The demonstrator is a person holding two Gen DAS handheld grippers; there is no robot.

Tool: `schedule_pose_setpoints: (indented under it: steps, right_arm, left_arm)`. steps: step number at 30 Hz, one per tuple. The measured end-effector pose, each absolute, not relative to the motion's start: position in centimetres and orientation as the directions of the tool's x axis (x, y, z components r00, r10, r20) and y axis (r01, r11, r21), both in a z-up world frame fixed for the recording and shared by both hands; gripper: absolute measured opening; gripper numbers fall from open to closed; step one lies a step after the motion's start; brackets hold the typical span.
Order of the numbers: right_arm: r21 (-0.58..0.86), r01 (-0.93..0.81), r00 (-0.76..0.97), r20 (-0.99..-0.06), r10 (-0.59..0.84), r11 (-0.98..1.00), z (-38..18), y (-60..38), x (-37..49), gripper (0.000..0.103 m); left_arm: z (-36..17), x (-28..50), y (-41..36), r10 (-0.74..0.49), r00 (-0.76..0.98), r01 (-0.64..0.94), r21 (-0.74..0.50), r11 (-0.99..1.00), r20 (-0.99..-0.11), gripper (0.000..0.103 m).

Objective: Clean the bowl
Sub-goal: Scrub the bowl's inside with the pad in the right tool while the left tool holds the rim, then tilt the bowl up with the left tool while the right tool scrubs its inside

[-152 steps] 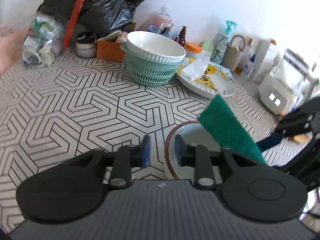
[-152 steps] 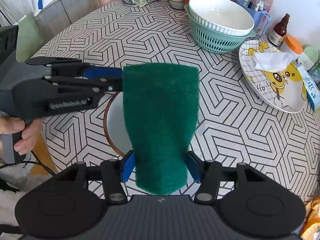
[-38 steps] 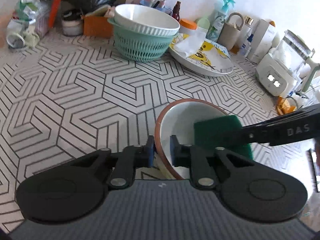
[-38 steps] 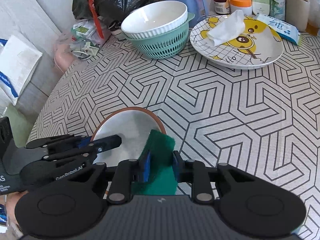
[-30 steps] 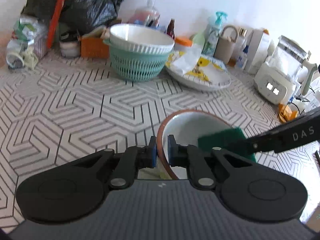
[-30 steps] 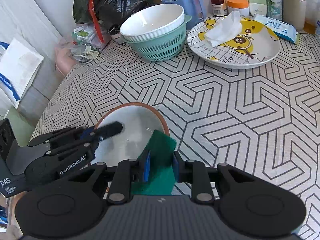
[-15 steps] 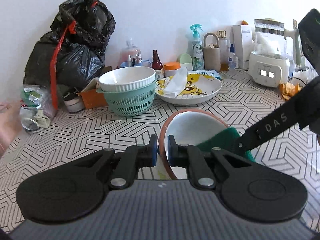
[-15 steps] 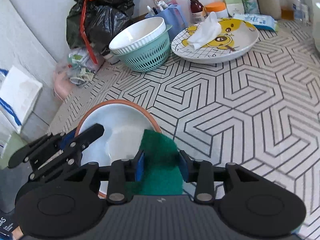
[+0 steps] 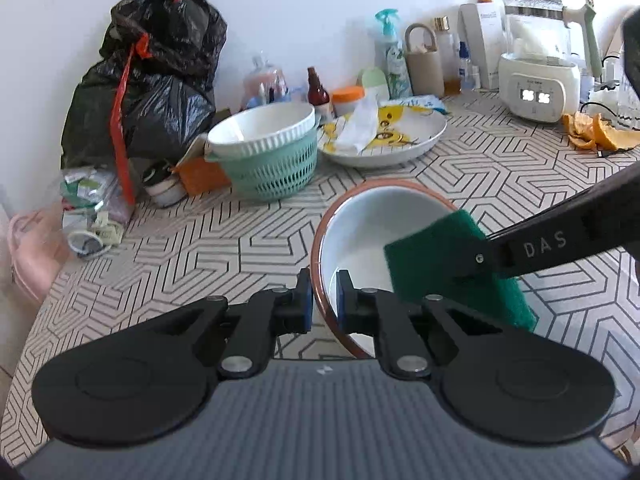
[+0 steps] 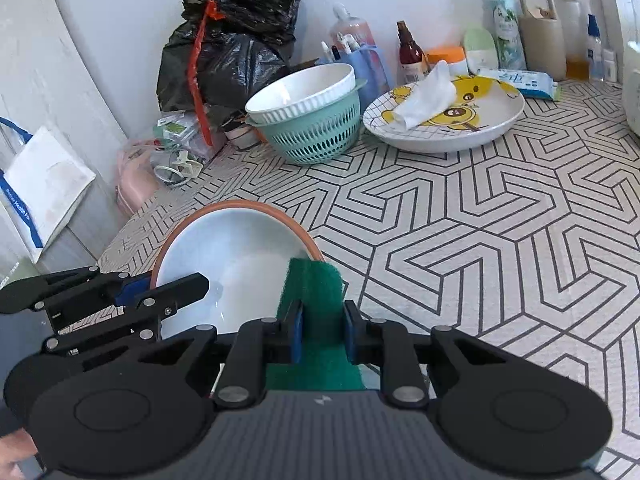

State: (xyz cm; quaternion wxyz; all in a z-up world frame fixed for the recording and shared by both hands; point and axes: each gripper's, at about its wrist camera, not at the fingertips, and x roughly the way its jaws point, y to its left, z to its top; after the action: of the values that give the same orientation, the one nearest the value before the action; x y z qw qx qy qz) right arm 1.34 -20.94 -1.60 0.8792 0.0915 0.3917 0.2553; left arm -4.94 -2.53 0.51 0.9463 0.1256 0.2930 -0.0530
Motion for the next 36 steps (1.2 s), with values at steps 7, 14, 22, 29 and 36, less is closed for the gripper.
schedule_pose_setpoints:
  steps: [7, 14, 22, 29, 36]
  right_arm:
    - [0.344, -0.387, 0.590, -0.620, 0.517, 0.855, -1.8, -20.9, 0.2, 0.020]
    - [0.319, -0.421, 0.597, -0.607, 0.525, 0.849, -1.8, -20.4, -0.6, 0.020]
    - [0.266, -0.449, 0.605, -0.613, 0.509, 0.853, -1.6, -19.4, -1.3, 0.020]
    - [0.232, -0.471, 0.602, -0.621, 0.502, 0.851, -1.5, -18.8, -2.0, 0.020]
    - [0.219, -0.452, 0.596, -0.647, 0.475, 0.865, -0.8, -19.0, -1.7, 0.020]
  left_arm:
    - [0.5, -5.6, -1.8, -0.045, 0.809, 0.171, 0.163, 0.972, -0.587, 0.013]
    - [-0.1, -6.2, -1.3, -0.042, 0.804, 0.157, 0.145, 0.977, -0.593, 0.013]
    - [-0.9, -6.1, -0.3, -0.076, 0.777, 0.143, 0.058, 0.988, -0.625, 0.019]
    - [-2.1, -5.5, 0.9, -0.121, 0.769, 0.114, -0.052, 0.992, -0.628, 0.019]
    - [-3.2, -6.6, -1.4, -0.058, 0.825, 0.155, 0.128, 0.980, -0.561, 0.018]
